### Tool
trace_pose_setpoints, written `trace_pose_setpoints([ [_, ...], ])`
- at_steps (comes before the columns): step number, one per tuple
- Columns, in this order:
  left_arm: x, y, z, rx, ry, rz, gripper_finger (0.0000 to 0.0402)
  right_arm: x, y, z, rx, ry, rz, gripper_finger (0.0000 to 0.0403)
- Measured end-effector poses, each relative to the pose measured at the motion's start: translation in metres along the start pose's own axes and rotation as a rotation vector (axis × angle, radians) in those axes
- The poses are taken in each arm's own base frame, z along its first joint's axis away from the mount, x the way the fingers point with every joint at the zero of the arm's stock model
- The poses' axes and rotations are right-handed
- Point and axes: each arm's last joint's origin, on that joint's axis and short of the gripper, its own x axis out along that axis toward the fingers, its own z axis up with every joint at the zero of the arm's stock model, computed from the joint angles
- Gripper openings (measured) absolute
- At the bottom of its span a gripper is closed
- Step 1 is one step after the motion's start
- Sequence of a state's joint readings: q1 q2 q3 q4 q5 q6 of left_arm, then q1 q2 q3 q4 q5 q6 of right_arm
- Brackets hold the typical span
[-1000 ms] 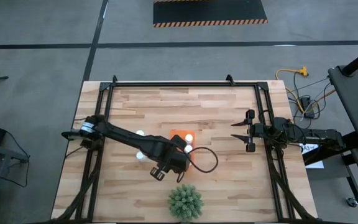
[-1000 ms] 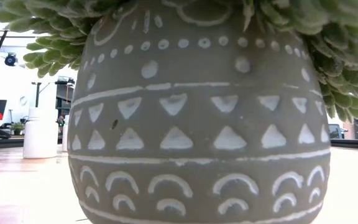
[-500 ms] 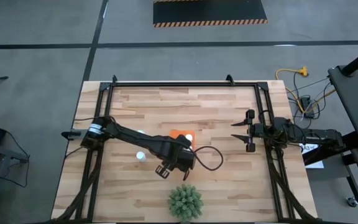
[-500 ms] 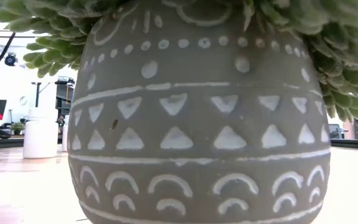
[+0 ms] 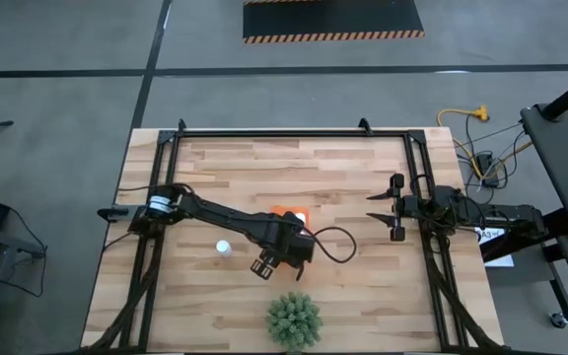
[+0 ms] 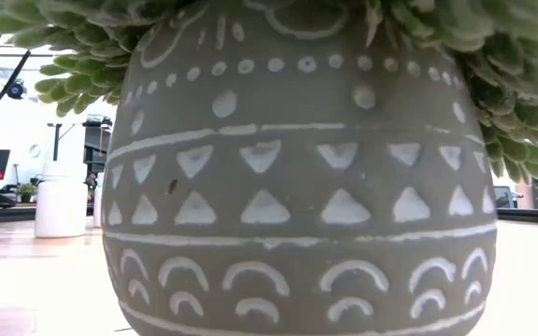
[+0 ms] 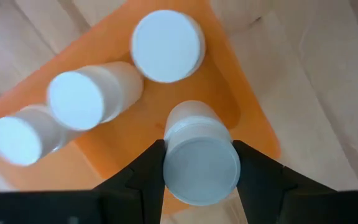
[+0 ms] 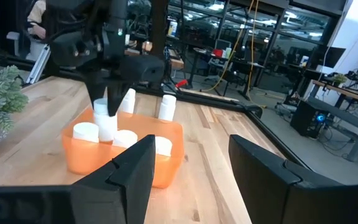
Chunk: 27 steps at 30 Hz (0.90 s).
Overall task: Pick and place pill bottles into a basket
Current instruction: Put the white pill bottle into the orange bin
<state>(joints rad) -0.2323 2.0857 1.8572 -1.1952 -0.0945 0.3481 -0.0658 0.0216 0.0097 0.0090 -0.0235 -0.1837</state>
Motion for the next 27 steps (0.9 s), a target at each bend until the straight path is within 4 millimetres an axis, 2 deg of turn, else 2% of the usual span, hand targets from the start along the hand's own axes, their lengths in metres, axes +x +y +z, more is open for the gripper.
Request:
trace_pose_setpoints([
  [9, 0.026, -0.002, 0.003, 0.002, 0.045, -0.055, 0.0143, 0.000, 0.000, 0.000, 0.000, 0.001, 0.000, 0.0194],
  [13, 0.028, -0.002, 0.002, 0.002, 0.047, -0.056, 0.0143, 0.000, 0.000, 0.000, 0.000, 0.000, 0.000, 0.0194],
  [20, 0.028, -0.002, 0.002, 0.001, 0.053, -0.055, 0.0175, 0.000, 0.000, 0.000, 0.000, 0.000, 0.000, 0.0194],
  [27, 0.026, -0.002, 0.001, -0.001, 0.047, -0.052, 0.0182, 0.000, 0.000, 0.000, 0.000, 0.001, 0.000, 0.0194],
])
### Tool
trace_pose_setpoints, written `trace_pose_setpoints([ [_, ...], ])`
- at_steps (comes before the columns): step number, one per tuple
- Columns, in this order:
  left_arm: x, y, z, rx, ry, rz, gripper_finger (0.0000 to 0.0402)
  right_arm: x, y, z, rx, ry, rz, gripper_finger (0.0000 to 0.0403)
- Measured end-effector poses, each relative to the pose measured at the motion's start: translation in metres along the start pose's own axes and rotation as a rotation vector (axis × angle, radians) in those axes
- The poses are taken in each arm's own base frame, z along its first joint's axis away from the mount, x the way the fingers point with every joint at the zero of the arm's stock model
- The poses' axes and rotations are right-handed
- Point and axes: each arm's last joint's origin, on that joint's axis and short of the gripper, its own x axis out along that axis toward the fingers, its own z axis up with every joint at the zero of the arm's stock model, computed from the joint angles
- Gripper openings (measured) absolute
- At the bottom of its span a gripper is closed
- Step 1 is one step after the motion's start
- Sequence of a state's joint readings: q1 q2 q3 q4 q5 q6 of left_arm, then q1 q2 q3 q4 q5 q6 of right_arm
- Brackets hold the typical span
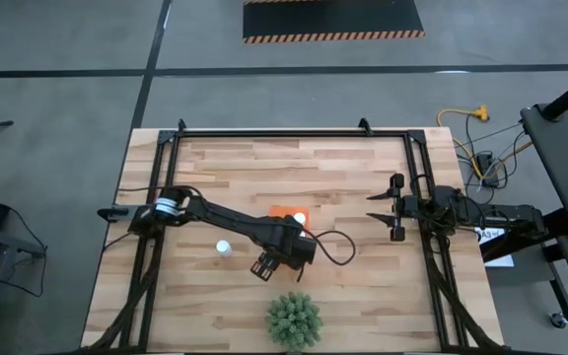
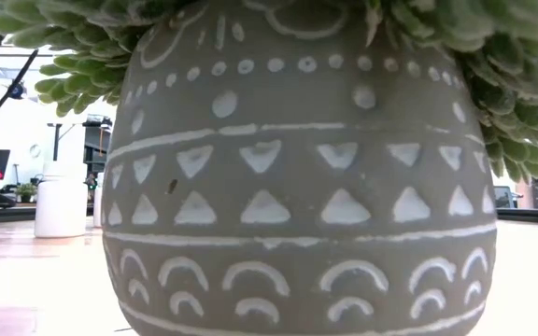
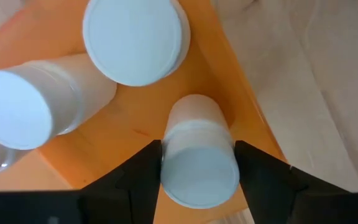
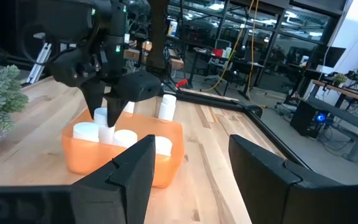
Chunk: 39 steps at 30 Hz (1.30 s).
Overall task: Pick and place pill bottles into a basket
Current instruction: Put the white pill bottle into the orange bin
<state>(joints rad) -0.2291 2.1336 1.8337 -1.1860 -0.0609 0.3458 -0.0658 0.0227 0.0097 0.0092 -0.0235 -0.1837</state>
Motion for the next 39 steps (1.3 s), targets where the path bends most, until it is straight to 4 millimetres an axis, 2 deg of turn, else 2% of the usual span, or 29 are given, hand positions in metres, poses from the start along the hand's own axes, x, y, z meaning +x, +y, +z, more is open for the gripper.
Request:
trace_pose_setpoints([
  [12, -0.066, 0.000, -0.011, -0.070, -0.216, 0.077, 0.0184, 0.000, 0.000, 0.000, 0.000, 0.000, 0.000, 0.0194],
  [31, -0.061, -0.001, -0.014, -0.068, -0.174, 0.082, 0.0185, 0.000, 0.000, 0.000, 0.000, -0.001, 0.000, 0.0194],
  [39, -0.066, -0.003, -0.019, -0.109, -0.154, 0.071, 0.0185, 0.000, 0.000, 0.000, 0.000, -0.001, 0.000, 0.0194],
])
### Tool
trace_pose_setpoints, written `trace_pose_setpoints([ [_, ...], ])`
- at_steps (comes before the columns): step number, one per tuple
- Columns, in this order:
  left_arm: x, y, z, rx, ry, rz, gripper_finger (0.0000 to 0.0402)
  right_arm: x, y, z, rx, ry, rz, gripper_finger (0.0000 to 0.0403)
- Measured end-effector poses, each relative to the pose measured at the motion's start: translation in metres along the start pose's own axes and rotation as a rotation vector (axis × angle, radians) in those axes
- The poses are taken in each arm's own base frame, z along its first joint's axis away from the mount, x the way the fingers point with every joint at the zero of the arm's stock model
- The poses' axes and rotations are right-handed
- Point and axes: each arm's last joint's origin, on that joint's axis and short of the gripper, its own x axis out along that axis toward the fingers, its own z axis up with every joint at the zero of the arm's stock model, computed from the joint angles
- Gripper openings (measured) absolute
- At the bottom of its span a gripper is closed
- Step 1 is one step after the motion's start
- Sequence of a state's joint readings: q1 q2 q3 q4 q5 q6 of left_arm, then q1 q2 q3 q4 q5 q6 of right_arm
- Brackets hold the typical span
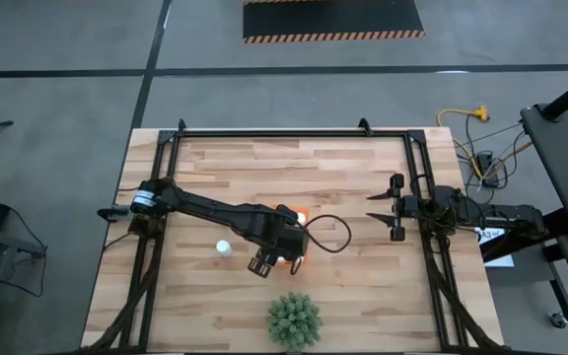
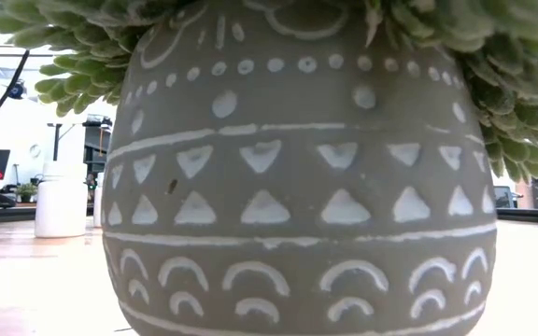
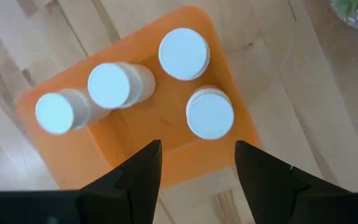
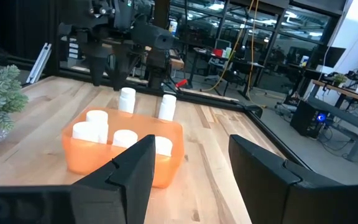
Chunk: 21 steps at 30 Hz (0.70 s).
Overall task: Pick and place pill bottles into a basket
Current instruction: Put the white pill bottle into the orange bin
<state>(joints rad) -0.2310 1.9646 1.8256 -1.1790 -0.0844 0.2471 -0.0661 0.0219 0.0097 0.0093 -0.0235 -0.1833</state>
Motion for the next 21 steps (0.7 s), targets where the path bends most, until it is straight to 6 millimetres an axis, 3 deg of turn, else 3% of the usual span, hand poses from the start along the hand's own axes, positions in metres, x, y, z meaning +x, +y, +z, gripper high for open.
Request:
trace_pose_setpoints([
  [7, -0.002, -0.003, -0.013, -0.031, 0.014, -0.010, 0.0185, 0.000, 0.000, 0.000, 0.000, 0.001, 0.000, 0.0194],
  [13, -0.001, -0.013, -0.036, -0.034, -0.108, -0.078, 0.0185, 0.000, 0.000, 0.000, 0.000, 0.002, 0.001, 0.0194],
  [16, -0.008, -0.020, -0.057, -0.037, -0.243, -0.103, 0.0185, 0.000, 0.000, 0.000, 0.000, 0.003, 0.001, 0.0194],
  [21, -0.024, -0.030, -0.095, -0.048, -0.697, -0.009, 0.0185, 0.000, 0.000, 0.000, 0.000, 0.006, 0.001, 0.0194],
])
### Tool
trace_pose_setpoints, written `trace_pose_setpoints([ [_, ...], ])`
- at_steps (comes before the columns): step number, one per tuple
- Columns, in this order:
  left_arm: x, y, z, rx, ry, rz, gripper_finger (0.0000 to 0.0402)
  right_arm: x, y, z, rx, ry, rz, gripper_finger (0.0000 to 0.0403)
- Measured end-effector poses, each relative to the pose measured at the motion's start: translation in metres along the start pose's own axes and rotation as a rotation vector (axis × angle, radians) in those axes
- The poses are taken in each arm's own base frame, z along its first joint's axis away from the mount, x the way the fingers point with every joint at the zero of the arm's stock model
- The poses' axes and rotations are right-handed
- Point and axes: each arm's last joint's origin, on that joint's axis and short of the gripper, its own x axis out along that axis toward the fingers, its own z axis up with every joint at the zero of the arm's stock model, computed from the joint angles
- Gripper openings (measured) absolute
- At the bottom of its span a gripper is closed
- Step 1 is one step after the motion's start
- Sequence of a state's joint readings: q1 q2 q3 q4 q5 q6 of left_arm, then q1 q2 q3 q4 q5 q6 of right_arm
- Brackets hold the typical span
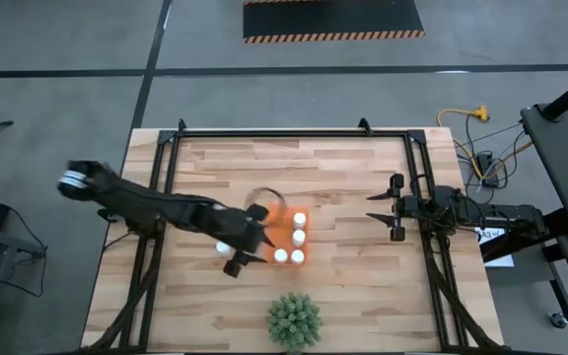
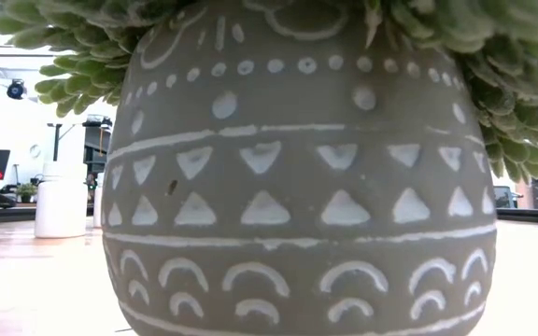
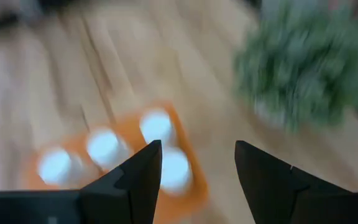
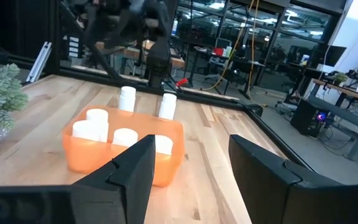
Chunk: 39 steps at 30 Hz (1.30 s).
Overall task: Pick and place pill bottles into a basket
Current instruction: Put the white pill bottle into the orange bin
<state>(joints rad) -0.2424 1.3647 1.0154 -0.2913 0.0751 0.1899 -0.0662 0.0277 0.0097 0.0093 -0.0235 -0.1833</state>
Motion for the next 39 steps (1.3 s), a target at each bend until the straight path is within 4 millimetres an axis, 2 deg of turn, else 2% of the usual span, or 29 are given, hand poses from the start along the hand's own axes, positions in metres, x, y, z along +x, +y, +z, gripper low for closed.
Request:
trace_pose_setpoints([
  [2, -0.015, -0.004, -0.015, 0.000, -0.170, 0.028, 0.0185, 0.000, 0.000, 0.000, 0.000, 0.000, 0.001, 0.0194],
  [4, -0.030, -0.009, -0.031, -0.011, -0.269, 0.045, 0.0185, 0.000, 0.000, 0.000, 0.000, 0.000, 0.000, 0.0194],
  [9, -0.056, -0.019, -0.076, -0.103, -0.313, 0.045, 0.0185, 0.000, 0.000, 0.000, 0.000, 0.000, 0.001, 0.0194],
  [12, -0.065, -0.023, -0.094, -0.159, -0.342, 0.052, 0.0185, 0.000, 0.000, 0.000, 0.000, 0.001, 0.001, 0.0194],
  [18, -0.067, -0.029, -0.126, -0.230, -0.338, 0.057, 0.0185, 0.000, 0.000, 0.000, 0.000, 0.001, 0.001, 0.0194],
  [24, -0.057, -0.032, -0.153, -0.428, -0.317, 0.113, 0.0185, 0.000, 0.000, 0.000, 0.000, 0.001, 0.000, 0.0194],
  [28, -0.047, -0.042, -0.156, -0.463, -0.359, 0.045, 0.0185, 0.000, 0.000, 0.000, 0.000, 0.001, 0.000, 0.0194],
  [31, -0.043, -0.055, -0.148, -0.429, -0.417, -0.041, 0.0185, 0.000, 0.000, 0.000, 0.000, 0.001, 0.000, 0.0194],
  [35, -0.041, -0.079, -0.132, -0.384, -0.473, -0.177, 0.0185, 0.000, 0.000, 0.000, 0.000, 0.001, 0.000, 0.0194],
  [39, -0.038, -0.106, -0.131, -0.434, -0.429, -0.158, 0.0185, 0.000, 0.000, 0.000, 0.000, 0.001, 0.000, 0.0194],
])
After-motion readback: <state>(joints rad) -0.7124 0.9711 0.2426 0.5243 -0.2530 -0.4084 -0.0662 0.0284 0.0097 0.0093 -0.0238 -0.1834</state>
